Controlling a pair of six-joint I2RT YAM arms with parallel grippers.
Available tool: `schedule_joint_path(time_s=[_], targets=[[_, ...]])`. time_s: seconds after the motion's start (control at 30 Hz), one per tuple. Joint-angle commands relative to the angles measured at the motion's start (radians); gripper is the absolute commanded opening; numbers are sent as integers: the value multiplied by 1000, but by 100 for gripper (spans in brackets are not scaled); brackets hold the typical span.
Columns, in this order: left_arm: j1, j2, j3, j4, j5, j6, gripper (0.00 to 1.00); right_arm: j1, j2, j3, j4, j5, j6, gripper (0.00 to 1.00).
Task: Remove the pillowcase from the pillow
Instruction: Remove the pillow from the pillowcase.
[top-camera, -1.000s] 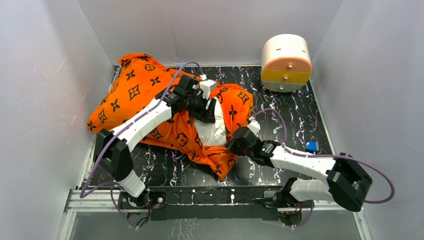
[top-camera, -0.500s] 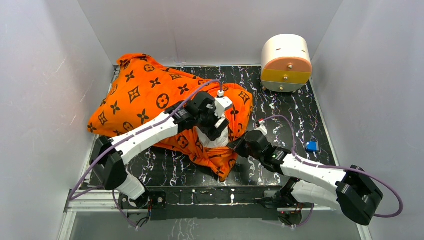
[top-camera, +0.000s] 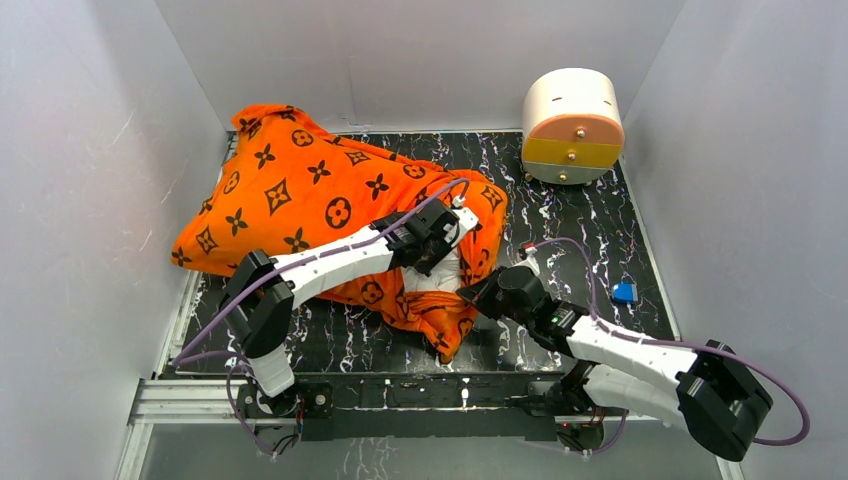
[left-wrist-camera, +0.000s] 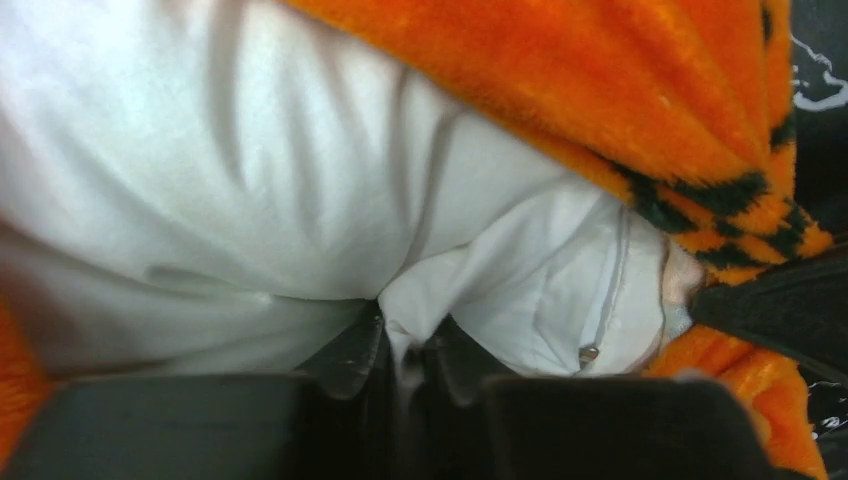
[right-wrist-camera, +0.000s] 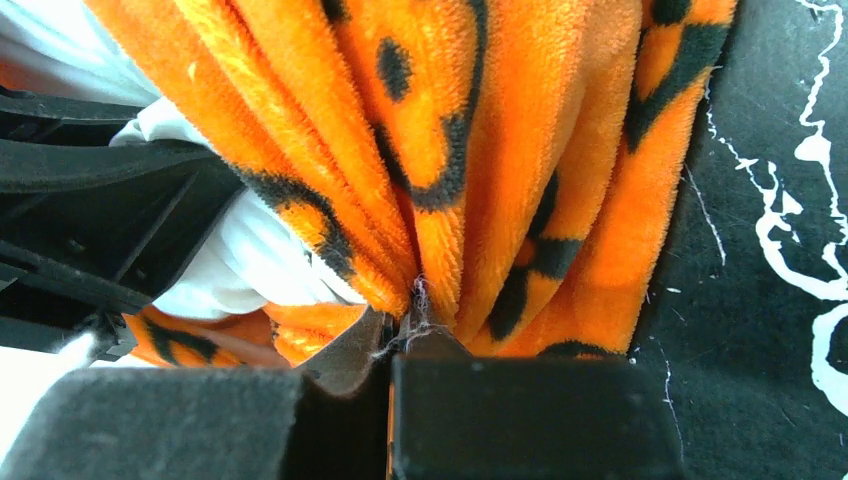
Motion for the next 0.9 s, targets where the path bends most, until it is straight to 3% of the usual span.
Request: schedule_joint_path(time_s=[0.0, 0.1, 0.17, 0.23, 0.3, 0.43, 0.67, 0.87], targets=[[1, 70, -47, -34, 100, -53, 0, -6, -36, -53, -224, -15, -32, 0], [5, 70, -12, -31, 161, -53, 0, -11, -84, -38, -246, -48, -38, 0], [6, 68, 15, -27, 209, -92, 0, -13, -109, -2, -257, -80, -48, 8], [6, 67, 33, -17, 249, -113, 0, -15, -119, 57, -287, -98, -48, 22], [5, 67, 50, -10, 268, -135, 0, -15, -114, 122, -327, -102, -45, 46], [6, 75, 70, 6, 274, -172, 0, -15, -73, 222, -387, -125, -9, 61], [6, 69, 70, 37, 274, -220, 0, -15, 39, 306, -354, -226, 133, 65], [6, 52, 55, 53, 269, -235, 0, -15, 89, 340, -390, -163, 242, 65]])
